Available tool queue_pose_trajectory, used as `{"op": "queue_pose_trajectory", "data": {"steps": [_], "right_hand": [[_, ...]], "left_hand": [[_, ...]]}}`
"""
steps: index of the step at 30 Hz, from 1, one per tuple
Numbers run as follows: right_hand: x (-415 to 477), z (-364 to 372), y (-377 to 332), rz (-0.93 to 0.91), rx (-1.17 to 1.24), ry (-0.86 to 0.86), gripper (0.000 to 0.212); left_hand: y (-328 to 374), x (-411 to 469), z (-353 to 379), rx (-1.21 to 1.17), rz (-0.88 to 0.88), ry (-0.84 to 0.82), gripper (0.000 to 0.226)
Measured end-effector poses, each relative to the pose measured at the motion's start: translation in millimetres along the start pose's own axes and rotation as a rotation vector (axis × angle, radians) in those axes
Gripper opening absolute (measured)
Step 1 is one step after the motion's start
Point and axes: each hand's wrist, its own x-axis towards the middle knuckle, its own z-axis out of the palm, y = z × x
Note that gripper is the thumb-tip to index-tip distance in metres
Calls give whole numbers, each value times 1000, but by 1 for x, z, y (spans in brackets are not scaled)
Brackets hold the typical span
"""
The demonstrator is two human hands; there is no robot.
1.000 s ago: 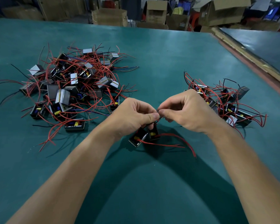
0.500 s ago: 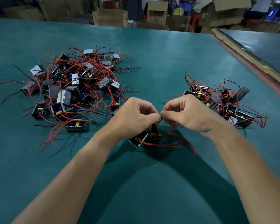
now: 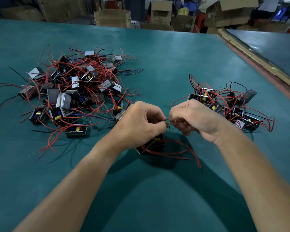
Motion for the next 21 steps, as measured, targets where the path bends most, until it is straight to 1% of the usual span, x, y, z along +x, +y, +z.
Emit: {"op": "queue_pose_trajectory", "data": {"steps": [3, 5, 7, 10, 11, 13, 15, 18, 21], "right_hand": [[-1, 0, 0, -88, 37, 11, 25], [-2, -1, 1, -120, 77, 12, 26], [-2, -2, 0, -122, 96, 4, 24], [-1, -1, 0, -133, -7, -26, 20], [-2, 0, 1, -145, -64, -51, 23], [-5, 3, 0, -182, -162, -102, 45], [-7, 7, -1, -219, -175, -141, 55], [-8, 6, 0, -242, -221, -203, 58], [-8, 7, 2, -245, -321, -227, 47]], "left_hand": [[1, 3, 0, -85, -31, 49, 24], [1, 4, 0, -146, -64, 74, 28], [1, 4, -1, -197, -86, 97, 27], [1, 6, -3, -229, -120, 146, 21], [0, 6, -3, -247, -132, 160, 18], [0, 7, -5, -275, -146, 184, 16], [0, 8, -7, -307, -159, 202, 17], [0, 8, -8, -376, -184, 215, 19], [2, 8, -8, -398, -196, 213, 18]]}}
